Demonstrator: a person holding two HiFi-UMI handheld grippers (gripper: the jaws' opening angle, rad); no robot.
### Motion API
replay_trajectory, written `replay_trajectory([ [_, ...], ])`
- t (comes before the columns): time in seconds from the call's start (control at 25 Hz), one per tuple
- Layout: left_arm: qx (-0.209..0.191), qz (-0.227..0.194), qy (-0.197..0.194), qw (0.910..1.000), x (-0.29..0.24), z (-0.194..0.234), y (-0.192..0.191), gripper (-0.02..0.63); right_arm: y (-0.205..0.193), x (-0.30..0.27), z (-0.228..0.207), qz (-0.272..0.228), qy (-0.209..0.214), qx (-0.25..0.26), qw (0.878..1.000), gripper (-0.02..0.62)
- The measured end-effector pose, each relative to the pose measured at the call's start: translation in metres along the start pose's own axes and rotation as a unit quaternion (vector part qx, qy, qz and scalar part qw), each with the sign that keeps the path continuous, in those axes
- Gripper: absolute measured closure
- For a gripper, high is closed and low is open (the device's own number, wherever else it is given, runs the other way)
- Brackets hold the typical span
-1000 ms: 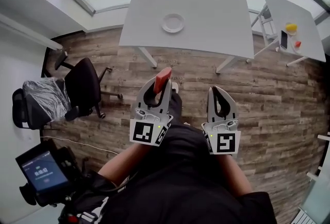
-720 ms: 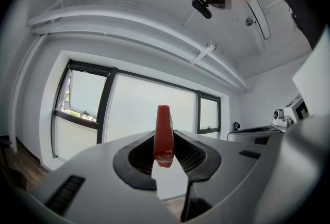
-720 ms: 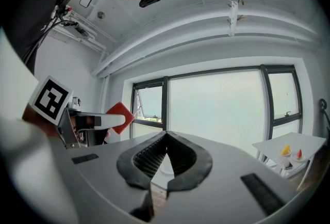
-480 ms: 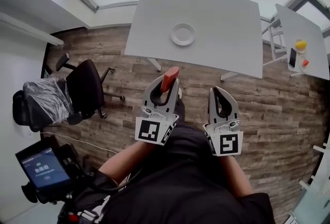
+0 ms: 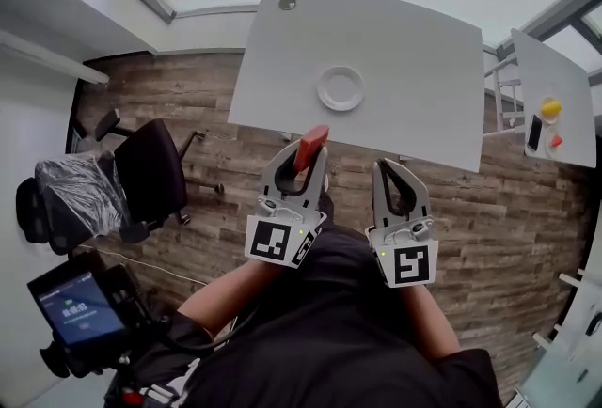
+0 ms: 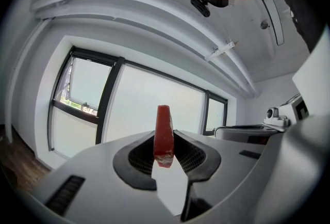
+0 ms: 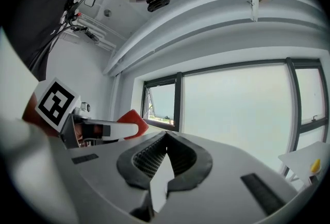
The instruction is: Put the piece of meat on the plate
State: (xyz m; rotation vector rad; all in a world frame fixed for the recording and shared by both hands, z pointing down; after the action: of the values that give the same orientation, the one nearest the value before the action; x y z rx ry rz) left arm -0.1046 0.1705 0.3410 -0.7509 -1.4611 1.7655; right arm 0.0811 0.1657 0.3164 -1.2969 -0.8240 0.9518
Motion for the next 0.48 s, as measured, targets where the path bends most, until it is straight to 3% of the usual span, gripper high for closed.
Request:
replay_trajectory([
  [0.24,0.006,0.0,-0.012,0.9999,-0.032,0.055,0.006,0.511,-0.002,-0.067,0.001,0.016,-0.02,0.003,1.0,0.591],
  [0.48,-0.012,-0.009,-0.02,0.9997,-0.039,0.059,0.008,0.511,-0.001,-0.074,0.002,0.027,-0.032,-0.008,0.999,0.591],
])
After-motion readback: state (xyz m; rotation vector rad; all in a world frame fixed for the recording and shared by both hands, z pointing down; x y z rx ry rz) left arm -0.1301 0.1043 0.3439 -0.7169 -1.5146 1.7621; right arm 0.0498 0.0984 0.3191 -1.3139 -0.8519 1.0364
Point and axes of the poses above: the fingertips, and each gripper's own axes: x backward along the fingers, z to its left, y out of its top, the point moved 9 cm from there along x, backward along the fingers, and after that the axes turned 15 degrees about -y, right-handed, at the moved point
